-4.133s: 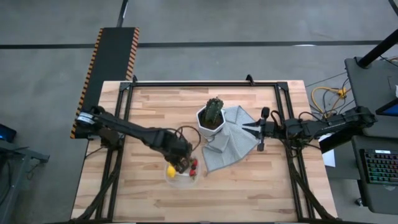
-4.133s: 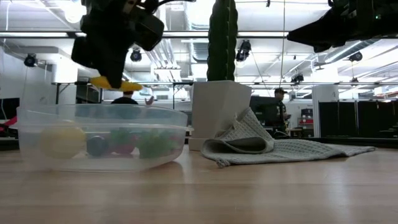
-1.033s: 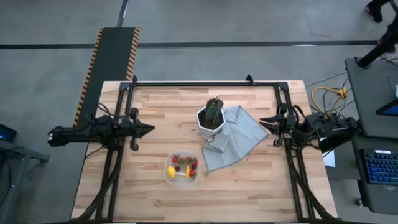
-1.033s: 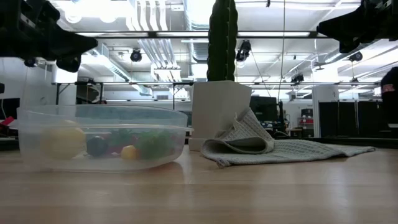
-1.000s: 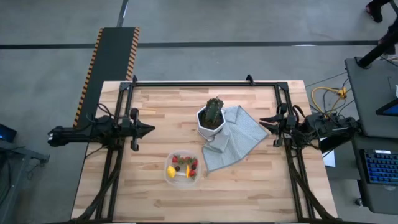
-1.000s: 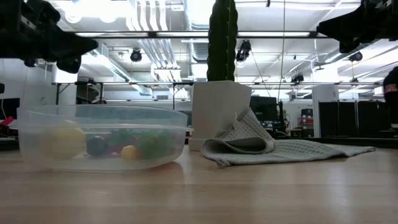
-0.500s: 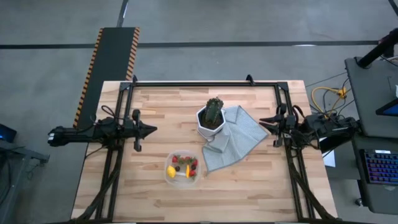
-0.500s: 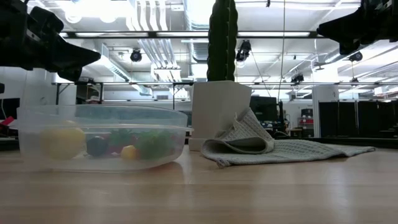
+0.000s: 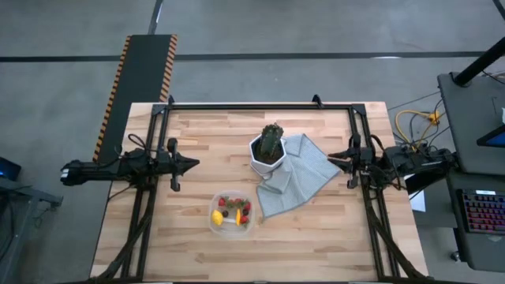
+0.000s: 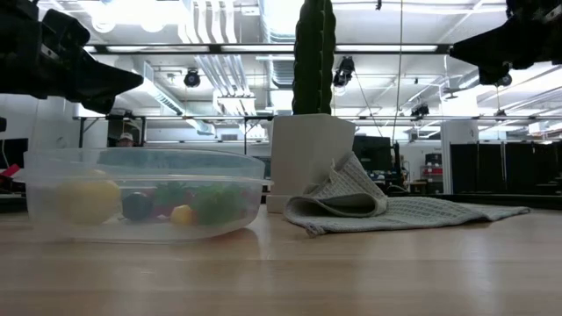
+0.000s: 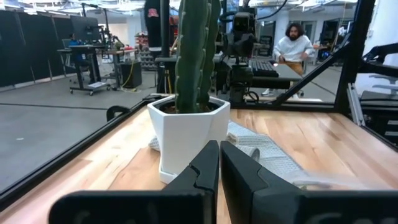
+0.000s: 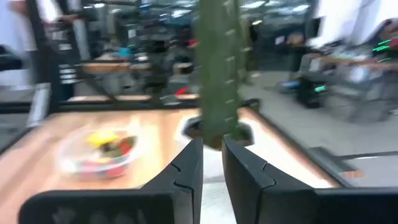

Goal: Pick and placing Produce into tupperware
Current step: Return to Home position

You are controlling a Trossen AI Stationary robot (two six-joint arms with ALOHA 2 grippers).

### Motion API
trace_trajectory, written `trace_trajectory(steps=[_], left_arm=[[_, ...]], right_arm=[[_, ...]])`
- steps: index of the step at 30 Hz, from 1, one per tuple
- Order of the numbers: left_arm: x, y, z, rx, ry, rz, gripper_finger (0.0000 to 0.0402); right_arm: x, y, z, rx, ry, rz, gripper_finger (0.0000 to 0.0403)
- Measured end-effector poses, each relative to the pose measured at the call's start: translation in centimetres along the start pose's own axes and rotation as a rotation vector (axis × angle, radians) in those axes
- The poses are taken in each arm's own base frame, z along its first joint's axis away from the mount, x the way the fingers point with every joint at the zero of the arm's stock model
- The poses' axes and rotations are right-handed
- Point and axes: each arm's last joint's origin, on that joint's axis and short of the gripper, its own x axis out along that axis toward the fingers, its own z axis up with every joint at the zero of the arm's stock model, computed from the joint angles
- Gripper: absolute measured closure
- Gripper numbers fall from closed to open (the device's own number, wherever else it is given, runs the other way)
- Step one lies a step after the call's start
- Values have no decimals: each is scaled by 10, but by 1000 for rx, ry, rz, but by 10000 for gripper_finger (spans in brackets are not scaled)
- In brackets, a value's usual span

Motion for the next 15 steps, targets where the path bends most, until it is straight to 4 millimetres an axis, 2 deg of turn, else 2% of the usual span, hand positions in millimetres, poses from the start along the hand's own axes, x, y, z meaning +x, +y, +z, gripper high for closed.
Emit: trace_trajectory(steps=[3, 7, 15], left_arm=[[0, 0, 1, -1, -8, 6, 402], [0, 1, 1, -3, -12, 22, 402], [0, 1, 1, -26, -15, 29, 401]], right_arm=[[0, 4, -2, 19, 9, 143, 364], [-2, 10, 6, -9, -88, 359, 391], [-2, 10, 0, -43, -64, 339, 394]])
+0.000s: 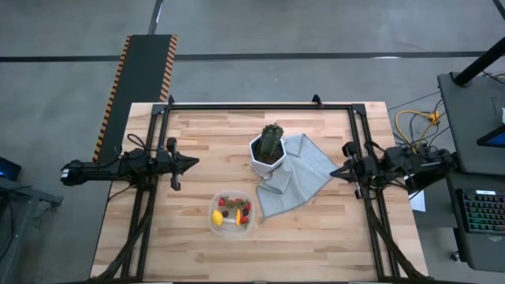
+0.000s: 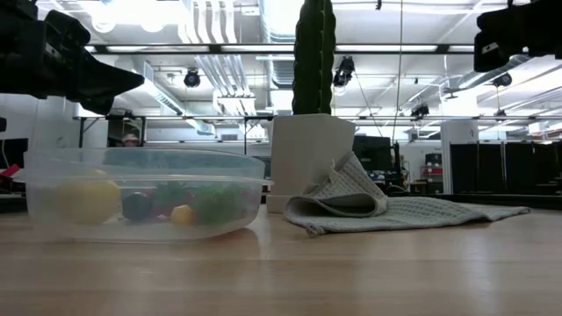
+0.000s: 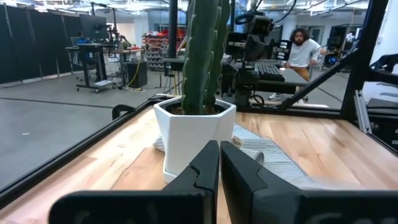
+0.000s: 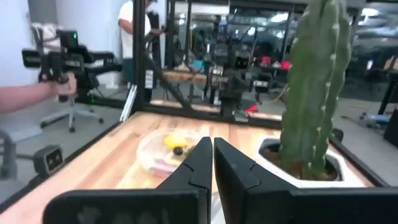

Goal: Pick and placing Produce into tupperware
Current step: Return to Home position

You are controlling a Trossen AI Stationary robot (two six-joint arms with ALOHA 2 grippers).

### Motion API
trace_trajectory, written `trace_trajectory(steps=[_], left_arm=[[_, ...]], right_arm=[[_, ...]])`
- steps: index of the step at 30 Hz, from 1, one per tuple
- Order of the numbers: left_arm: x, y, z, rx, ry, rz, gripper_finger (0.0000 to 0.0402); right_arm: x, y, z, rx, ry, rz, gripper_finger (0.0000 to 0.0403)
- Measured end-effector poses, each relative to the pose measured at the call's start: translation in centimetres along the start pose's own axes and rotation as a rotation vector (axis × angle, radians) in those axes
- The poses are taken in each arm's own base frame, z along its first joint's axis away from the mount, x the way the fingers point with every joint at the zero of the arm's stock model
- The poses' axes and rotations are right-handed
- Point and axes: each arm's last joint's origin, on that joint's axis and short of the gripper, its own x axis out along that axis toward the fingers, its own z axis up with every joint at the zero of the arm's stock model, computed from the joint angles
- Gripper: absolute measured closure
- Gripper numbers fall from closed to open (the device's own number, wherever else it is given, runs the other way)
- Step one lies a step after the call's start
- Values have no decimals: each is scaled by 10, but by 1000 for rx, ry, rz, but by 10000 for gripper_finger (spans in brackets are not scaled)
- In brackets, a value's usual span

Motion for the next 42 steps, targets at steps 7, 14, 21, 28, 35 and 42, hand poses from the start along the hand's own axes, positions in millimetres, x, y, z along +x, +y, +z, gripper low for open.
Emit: trace_trajectory(steps=[7, 14, 21, 28, 35, 42], left_arm=[[1, 0, -1, 1, 15, 1, 402], [2, 0, -3, 4, 34, 1, 401], [2, 0, -3, 4, 34, 1, 402], [2, 0, -3, 4, 32, 0, 401], [2, -1, -3, 4, 30, -3, 402], [3, -1, -4, 7, 44, -3, 402]], right_arm=[[4, -2, -13, -10, 34, -99, 395], [8, 0, -27, 24, 50, -82, 395], [11, 0, -37, 39, 46, -81, 395], [15, 0, -47, 41, 18, -76, 395], [16, -1, -48, 37, 33, -86, 395], [18, -1, -52, 16, 81, -90, 395]])
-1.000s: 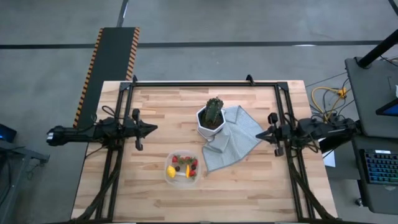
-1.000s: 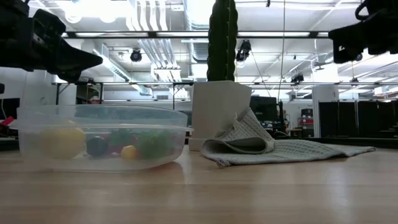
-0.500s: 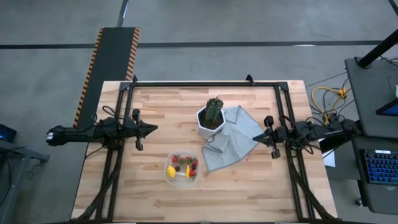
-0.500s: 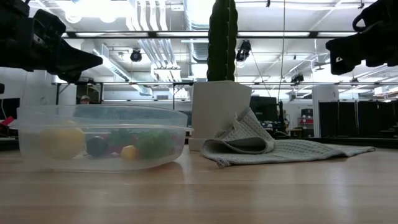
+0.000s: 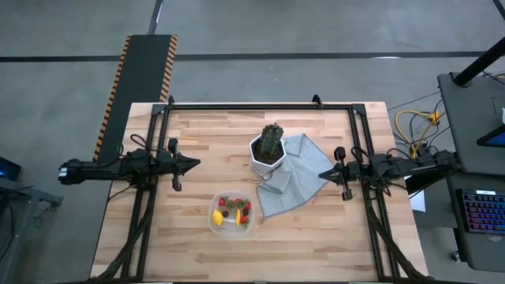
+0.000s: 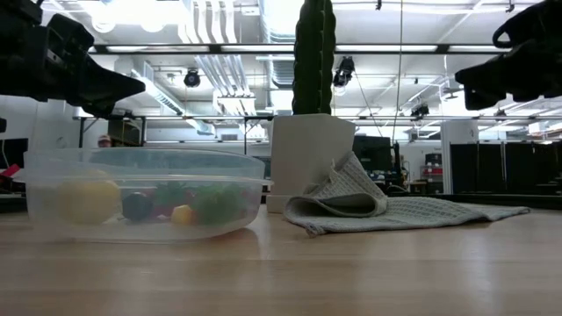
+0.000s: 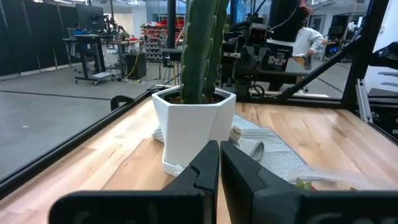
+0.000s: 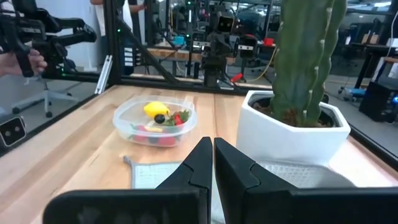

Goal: Pick and placing Produce into tupperware
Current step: Return to Home position

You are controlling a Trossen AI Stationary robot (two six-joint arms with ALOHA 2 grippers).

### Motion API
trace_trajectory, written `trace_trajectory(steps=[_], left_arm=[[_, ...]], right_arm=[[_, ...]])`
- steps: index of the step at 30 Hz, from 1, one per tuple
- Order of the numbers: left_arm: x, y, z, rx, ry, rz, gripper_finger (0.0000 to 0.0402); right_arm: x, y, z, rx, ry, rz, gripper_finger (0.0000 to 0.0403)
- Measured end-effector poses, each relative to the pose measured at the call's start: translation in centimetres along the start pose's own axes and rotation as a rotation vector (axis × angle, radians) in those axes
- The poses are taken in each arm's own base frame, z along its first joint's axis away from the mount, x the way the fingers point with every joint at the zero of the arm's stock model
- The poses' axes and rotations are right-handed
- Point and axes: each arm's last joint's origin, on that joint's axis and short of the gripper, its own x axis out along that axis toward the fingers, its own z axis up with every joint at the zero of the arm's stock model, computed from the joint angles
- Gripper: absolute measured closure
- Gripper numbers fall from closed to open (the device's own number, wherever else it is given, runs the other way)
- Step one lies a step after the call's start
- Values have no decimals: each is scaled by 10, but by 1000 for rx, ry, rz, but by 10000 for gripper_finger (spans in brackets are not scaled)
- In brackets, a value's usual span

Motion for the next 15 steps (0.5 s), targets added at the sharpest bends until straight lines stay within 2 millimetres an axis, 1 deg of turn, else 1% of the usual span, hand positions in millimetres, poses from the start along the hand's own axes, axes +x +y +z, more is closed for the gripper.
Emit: trace_trajectory(steps=[15], left_arm=[[1, 0, -1, 3, 13, -1, 402]], right_arm=[[1, 0, -2, 43, 21, 1, 394]])
